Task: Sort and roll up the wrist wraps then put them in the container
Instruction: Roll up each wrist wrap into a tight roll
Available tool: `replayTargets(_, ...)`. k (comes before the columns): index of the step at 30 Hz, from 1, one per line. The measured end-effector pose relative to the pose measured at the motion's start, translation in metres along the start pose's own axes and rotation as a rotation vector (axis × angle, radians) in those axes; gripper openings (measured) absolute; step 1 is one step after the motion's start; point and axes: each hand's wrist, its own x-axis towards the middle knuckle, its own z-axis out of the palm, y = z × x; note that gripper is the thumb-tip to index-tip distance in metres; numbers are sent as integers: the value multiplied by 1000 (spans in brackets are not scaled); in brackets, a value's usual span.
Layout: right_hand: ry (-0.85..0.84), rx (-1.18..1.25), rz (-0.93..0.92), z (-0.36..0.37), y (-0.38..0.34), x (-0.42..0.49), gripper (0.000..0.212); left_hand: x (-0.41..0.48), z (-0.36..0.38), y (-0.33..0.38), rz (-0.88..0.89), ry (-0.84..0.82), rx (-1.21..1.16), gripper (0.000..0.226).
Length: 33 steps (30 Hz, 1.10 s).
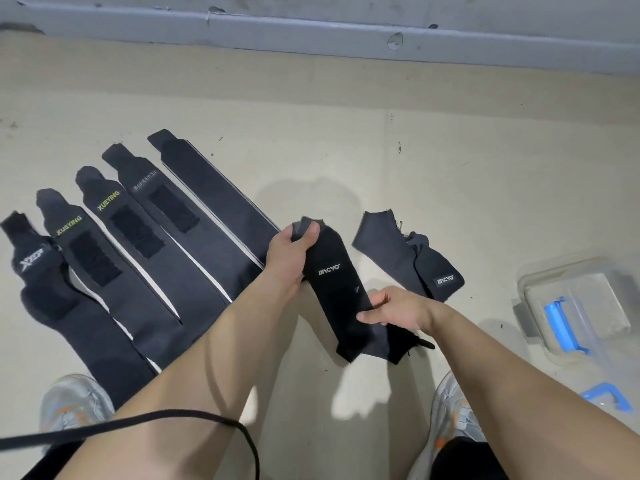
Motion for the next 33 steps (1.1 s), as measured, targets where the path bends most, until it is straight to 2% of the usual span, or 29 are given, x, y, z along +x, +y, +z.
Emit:
replayTargets(2, 34, 146, -107, 6, -21, -15, 8, -16, -3, 11, 42, -74, 54, 8)
replayTargets(3, 73, 240, -175, 8, -34, -24, 10, -24, -4, 15, 57, -108, 81, 9)
replayTargets(5, 183, 366, -285, 11, -55, -33, 27, -38, -3, 20, 70, -180, 147, 13)
replayTargets(8, 350, 331, -392, 12, -72, -38, 16, -54, 1, 24, 75, -255, 175, 22)
replayTargets(10, 418, 285, -402, 14, -76, -40, 18, -65, 5, 28, 40, -262, 112, 34)
replayTargets(15, 455, 406, -425, 14, -72, -50, 23, -75, 9, 32, -2, -259, 78, 39)
replayTargets(18, 385, 417, -436, 11, -67, -57, 45, -75, 12, 34, 24, -238, 145, 39)
replayTargets(19, 327, 415, -434, 10, -64, -59, 44, -75, 14, 34, 17, -235, 139, 39)
replayTargets(21, 218, 416, -440, 9, -60, -62, 24, -75, 17, 33, 2, -239, 128, 39)
replayTargets(27, 145, 471, -431, 4, -61, -61, 28, -67, 18, 38, 24, -141, 120, 39)
replayTargets(33, -22, 578, -304, -13, -64, -66, 25, -57, 5, 54, 83, -198, 241, 39)
